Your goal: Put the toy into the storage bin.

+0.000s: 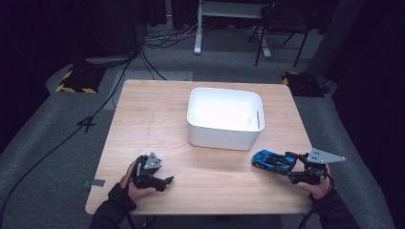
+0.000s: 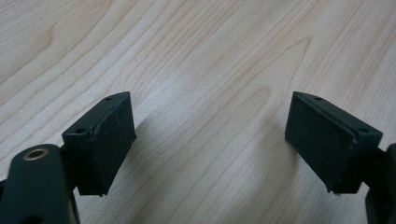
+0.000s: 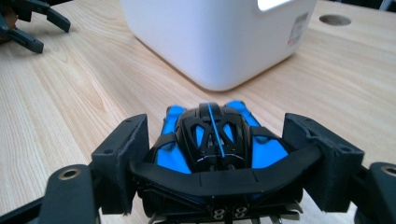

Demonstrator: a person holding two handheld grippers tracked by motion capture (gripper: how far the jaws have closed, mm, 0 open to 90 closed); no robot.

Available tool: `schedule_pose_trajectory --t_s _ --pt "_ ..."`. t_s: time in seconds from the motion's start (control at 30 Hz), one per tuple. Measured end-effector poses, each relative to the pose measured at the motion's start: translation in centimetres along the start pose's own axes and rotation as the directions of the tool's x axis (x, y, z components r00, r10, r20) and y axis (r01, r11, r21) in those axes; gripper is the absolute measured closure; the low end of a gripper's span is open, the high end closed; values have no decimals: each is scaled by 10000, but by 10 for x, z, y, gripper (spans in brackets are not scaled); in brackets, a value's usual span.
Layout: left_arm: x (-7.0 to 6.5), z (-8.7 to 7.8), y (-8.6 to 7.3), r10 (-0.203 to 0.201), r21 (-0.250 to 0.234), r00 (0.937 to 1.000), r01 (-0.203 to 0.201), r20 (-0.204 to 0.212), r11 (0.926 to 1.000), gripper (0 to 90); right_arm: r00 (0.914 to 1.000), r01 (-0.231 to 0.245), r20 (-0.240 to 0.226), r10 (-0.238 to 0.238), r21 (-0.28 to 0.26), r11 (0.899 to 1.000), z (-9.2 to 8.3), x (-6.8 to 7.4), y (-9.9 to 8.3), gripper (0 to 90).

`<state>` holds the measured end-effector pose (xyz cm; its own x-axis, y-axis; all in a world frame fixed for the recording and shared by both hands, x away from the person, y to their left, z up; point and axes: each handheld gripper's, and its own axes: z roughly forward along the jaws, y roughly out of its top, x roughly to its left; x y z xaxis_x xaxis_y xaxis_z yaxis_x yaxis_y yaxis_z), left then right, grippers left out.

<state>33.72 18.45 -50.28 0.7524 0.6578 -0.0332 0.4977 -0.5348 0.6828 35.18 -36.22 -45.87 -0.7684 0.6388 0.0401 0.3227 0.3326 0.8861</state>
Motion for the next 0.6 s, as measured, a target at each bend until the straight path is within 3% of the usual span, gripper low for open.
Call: schedule_pose_trajectory --t_s 0.6 --pt "1 0 0 45 5 10000 -45 23 10000 163 9997 -207 117 209 -211 9996 -1 3 29 248"
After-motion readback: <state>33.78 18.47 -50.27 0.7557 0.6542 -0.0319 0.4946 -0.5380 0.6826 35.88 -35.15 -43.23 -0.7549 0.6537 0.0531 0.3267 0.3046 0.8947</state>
